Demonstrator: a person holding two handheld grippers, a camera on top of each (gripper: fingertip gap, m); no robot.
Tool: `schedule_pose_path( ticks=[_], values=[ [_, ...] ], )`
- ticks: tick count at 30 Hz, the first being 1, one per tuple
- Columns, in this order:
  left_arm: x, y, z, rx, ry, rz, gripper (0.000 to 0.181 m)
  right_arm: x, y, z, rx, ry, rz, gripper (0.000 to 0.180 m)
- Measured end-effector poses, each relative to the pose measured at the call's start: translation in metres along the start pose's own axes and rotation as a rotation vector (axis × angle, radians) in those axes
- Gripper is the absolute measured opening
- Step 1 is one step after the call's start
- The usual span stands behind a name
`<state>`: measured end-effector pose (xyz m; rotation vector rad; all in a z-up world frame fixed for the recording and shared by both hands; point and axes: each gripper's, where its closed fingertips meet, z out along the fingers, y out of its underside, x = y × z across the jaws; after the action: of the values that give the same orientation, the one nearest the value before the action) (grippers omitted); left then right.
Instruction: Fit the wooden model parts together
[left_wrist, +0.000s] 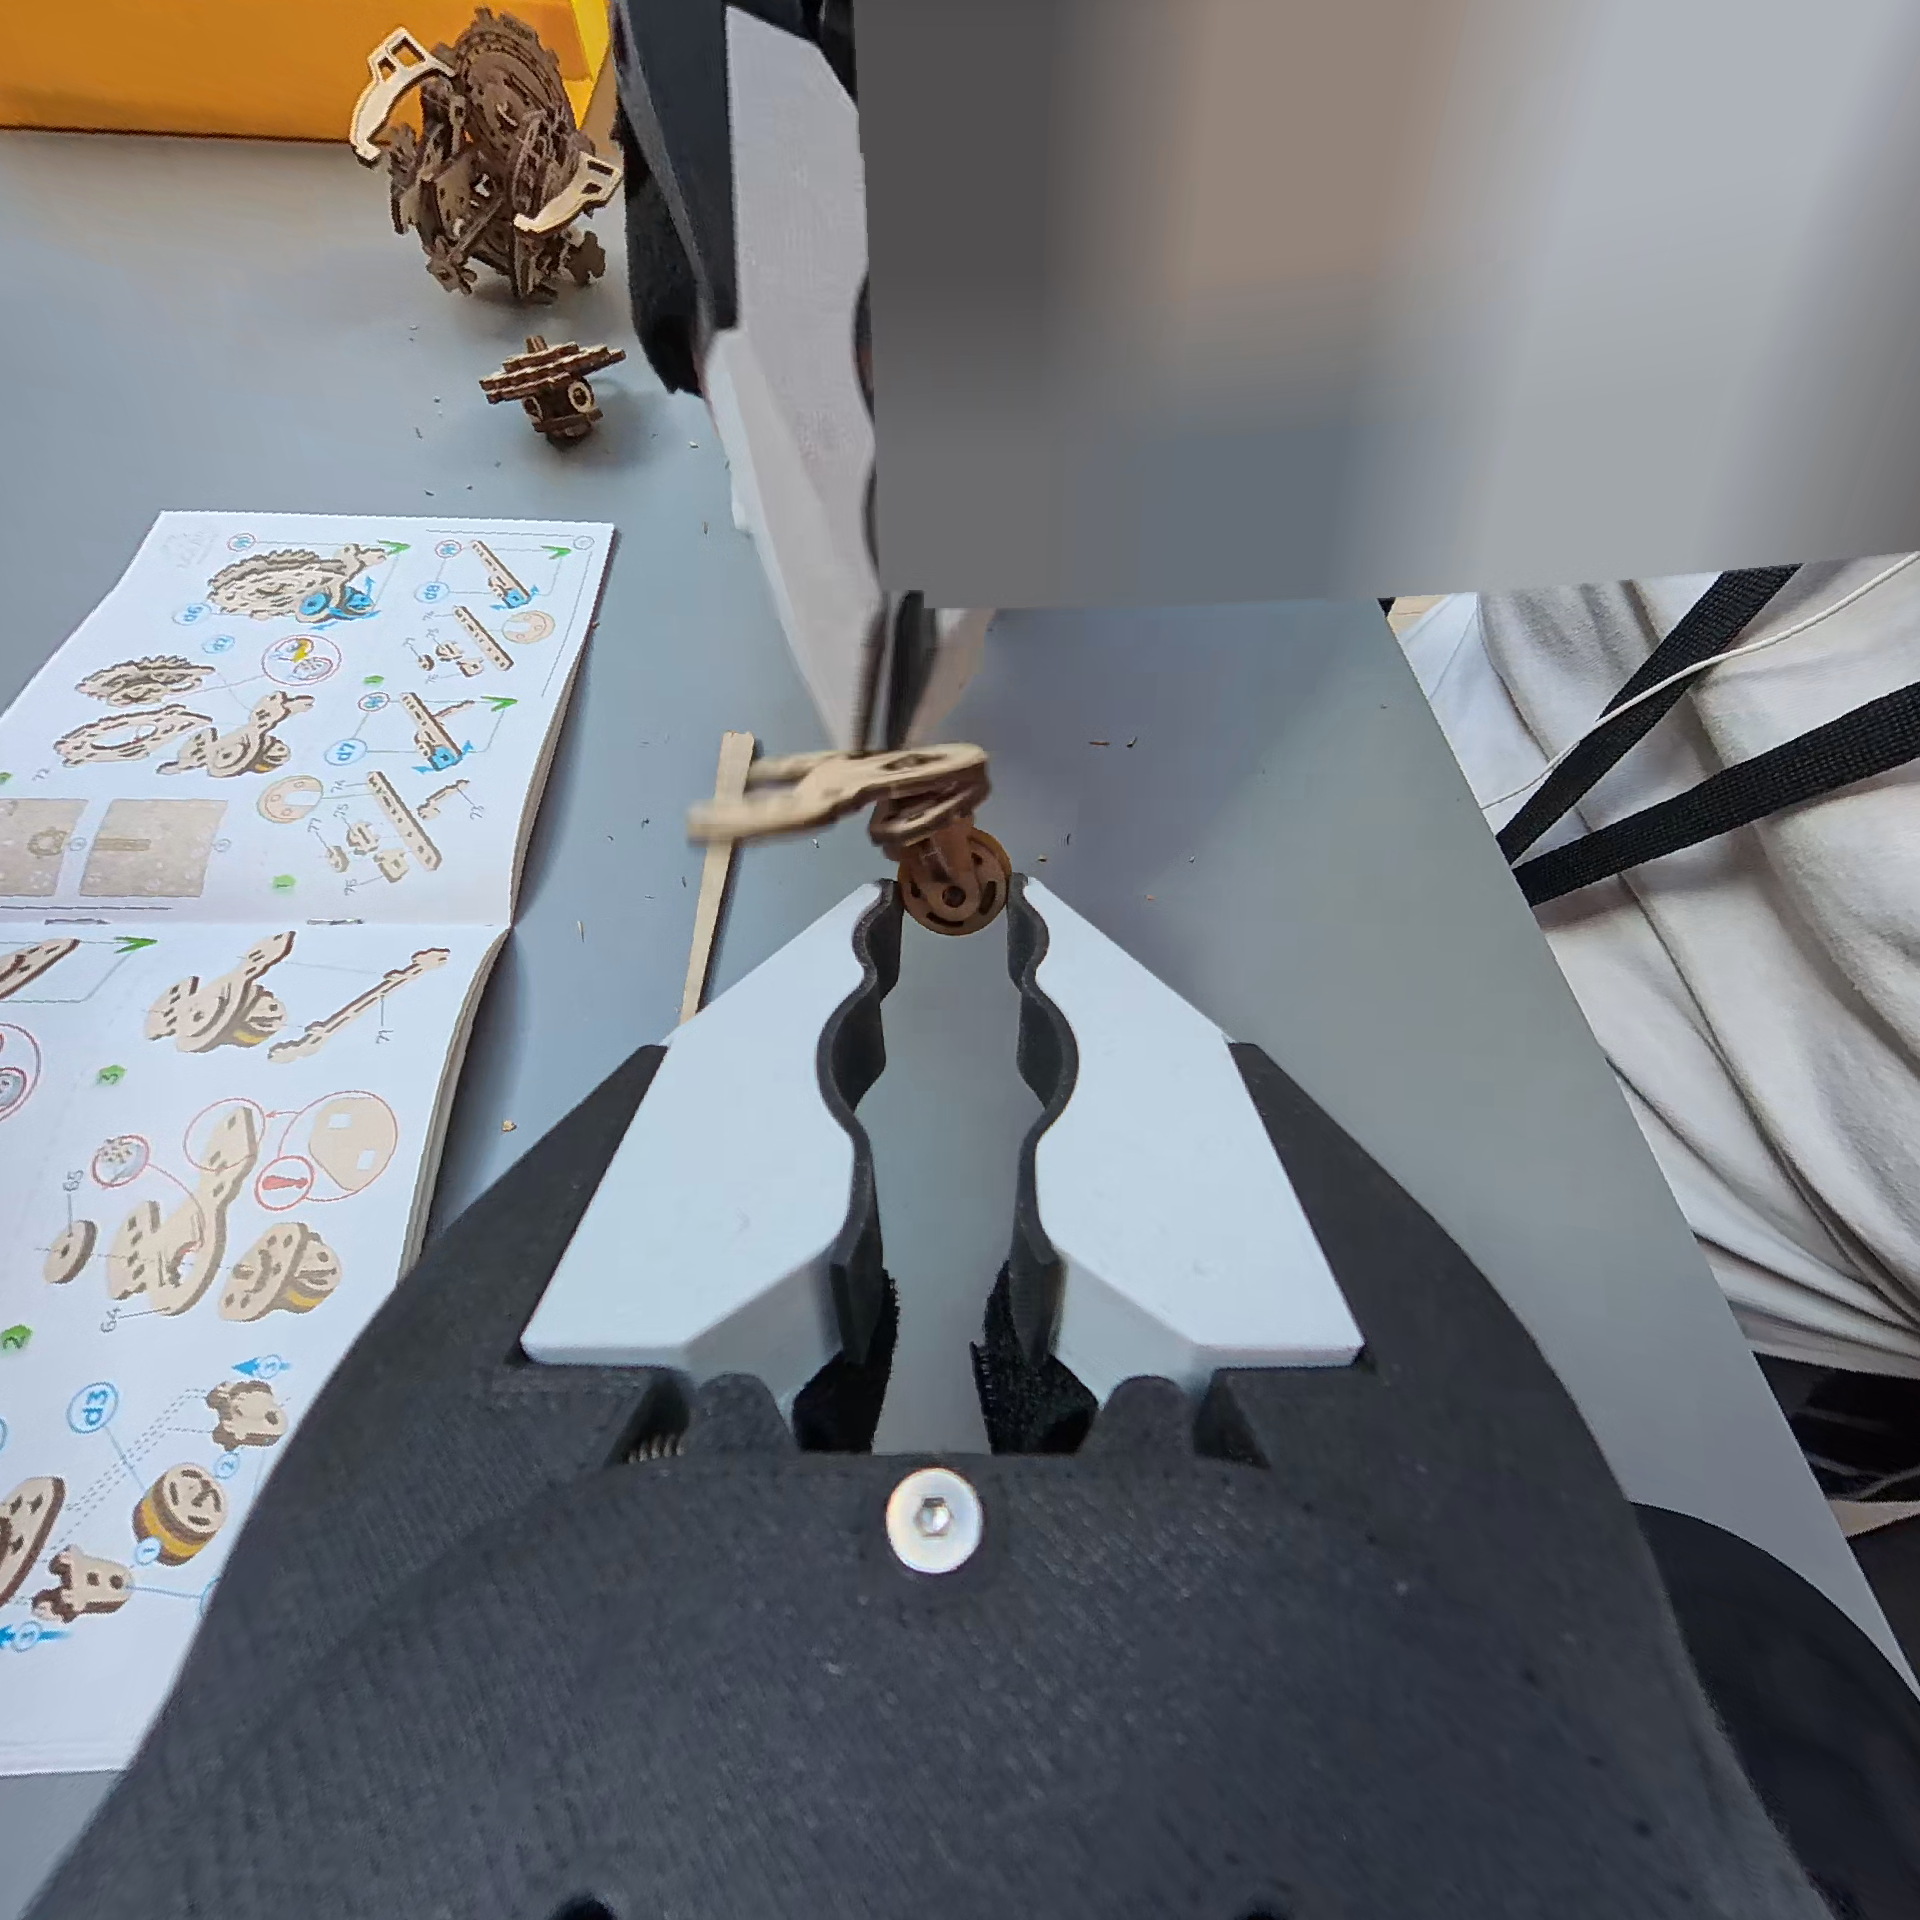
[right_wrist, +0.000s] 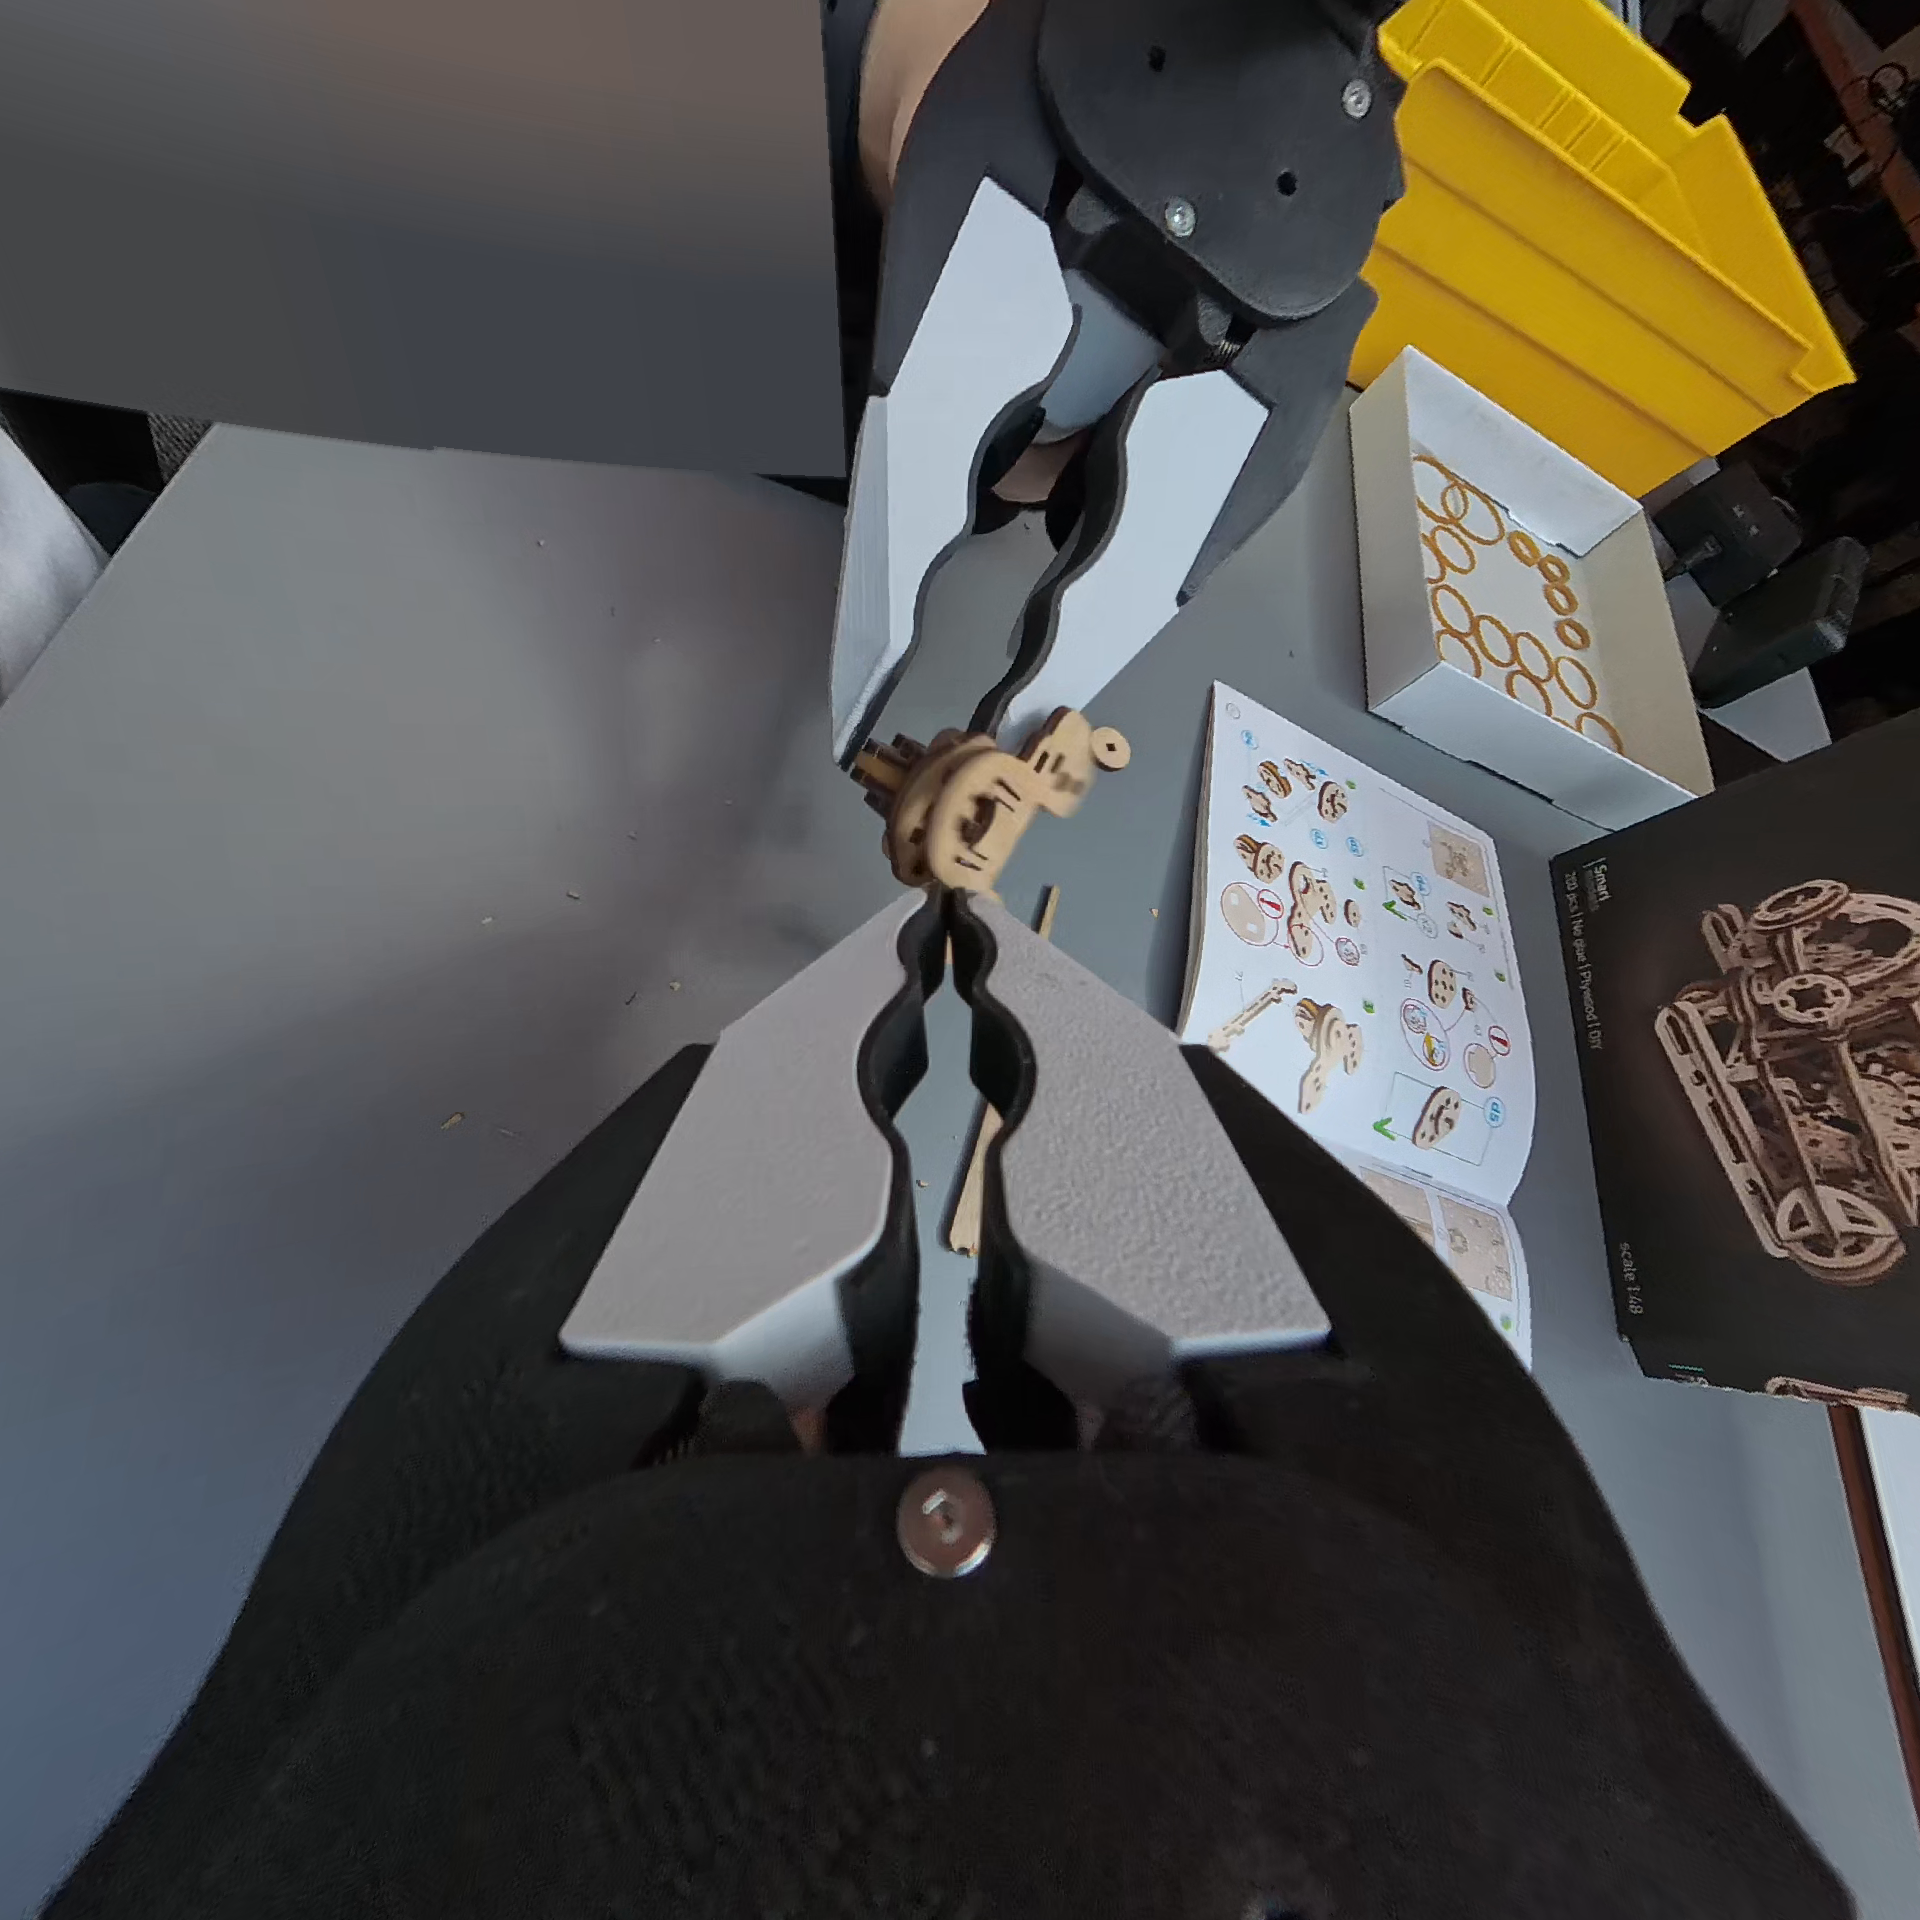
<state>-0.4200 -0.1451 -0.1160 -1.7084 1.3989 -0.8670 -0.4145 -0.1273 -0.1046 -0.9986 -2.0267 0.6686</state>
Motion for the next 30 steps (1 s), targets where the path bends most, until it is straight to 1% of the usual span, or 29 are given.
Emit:
schedule_pose_path(
  ticks=[3, 6, 8, 12, 16, 20, 25, 26, 27, 30],
  values=[
    [0.001, 0.004, 0.002, -0.030, 0.008, -0.013, 0.018, -0.005, 0.005, 0.006, -0.045, 0.001, -0.045, 0.000],
    [0.001, 0.008, 0.004, -0.053, 0.006, -0.022, 0.019, -0.008, 0.004, 0.009, -0.036, -0.018, -0.034, 0.000],
    [-0.001, 0.009, 0.004, -0.062, -0.005, -0.023, 0.019, -0.003, 0.012, 0.009, -0.057, -0.007, -0.004, 0.000],
    [-0.005, 0.009, 0.000, -0.060, -0.024, -0.027, 0.019, 0.016, 0.034, -0.001, -0.087, 0.005, 0.163, 0.000],
    [-0.009, 0.014, -0.003, -0.074, -0.030, -0.046, 0.019, 0.025, 0.069, -0.002, -0.150, -0.032, 0.369, 0.016],
    [-0.008, 0.016, -0.002, -0.086, -0.026, -0.045, 0.019, 0.021, 0.072, 0.006, -0.117, -0.097, 0.495, 0.027],
    [-0.008, 0.018, -0.001, -0.099, -0.027, -0.039, 0.019, 0.018, 0.073, 0.015, -0.135, -0.100, 0.479, 0.029],
    [-0.008, 0.018, -0.001, -0.099, -0.027, -0.040, 0.019, 0.017, 0.073, 0.016, -0.144, -0.104, 0.476, 0.019],
    [-0.008, 0.018, -0.001, -0.098, -0.028, -0.042, 0.019, 0.016, 0.073, 0.017, -0.146, -0.108, 0.467, 0.017],
    [-0.012, 0.017, -0.004, -0.090, -0.045, -0.043, 0.019, 0.022, 0.066, 0.013, -0.131, -0.052, 0.414, 0.017]
  ],
)
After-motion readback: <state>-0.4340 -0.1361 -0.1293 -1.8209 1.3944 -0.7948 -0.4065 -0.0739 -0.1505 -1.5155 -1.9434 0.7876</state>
